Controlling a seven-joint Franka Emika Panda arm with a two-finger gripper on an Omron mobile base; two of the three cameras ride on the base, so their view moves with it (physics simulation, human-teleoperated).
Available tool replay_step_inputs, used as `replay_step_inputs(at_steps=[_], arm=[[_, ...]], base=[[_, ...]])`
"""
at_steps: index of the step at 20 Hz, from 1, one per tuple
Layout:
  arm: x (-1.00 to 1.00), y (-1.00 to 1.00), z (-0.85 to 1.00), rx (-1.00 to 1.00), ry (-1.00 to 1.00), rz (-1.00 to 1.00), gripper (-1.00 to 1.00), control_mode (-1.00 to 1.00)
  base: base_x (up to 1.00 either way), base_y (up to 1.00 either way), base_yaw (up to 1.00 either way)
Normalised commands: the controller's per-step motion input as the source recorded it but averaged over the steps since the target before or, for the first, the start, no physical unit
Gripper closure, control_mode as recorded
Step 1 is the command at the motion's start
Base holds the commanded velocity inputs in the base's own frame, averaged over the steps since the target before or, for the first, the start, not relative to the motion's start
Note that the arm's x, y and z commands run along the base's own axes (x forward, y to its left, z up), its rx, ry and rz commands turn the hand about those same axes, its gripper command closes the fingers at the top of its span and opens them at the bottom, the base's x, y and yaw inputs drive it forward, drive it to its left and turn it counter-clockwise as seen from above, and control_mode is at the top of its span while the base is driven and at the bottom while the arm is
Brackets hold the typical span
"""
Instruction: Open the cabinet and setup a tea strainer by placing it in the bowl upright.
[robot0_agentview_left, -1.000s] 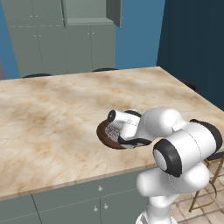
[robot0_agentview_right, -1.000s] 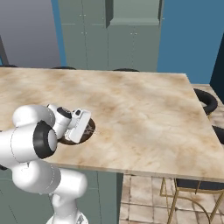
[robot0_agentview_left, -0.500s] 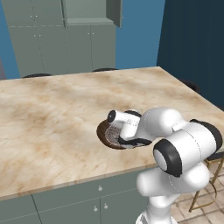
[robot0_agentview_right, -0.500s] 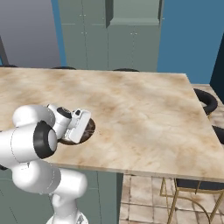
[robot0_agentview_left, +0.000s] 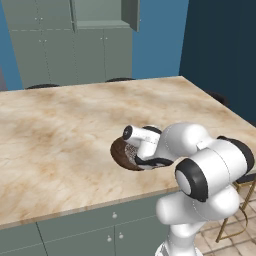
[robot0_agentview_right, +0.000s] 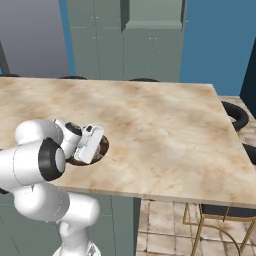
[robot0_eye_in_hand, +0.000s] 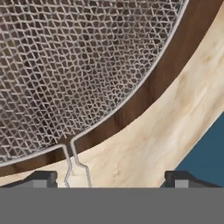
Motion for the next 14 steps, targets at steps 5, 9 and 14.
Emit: replay_step_inputs(at_steps=[5,9,14], arm=[[0.0,0.0,0.25,0.02,0.22,0.0,-1.0,-1.0],[0.0,0.0,0.51,0.14,0.29,0.0,-1.0,-1.0],[-0.07,0.0,0.44,0.18,0.19,0.0,-1.0,-1.0]], base=[[0.0,0.0,0.0],[0.0,0.0,0.0],[0.0,0.0,0.0]])
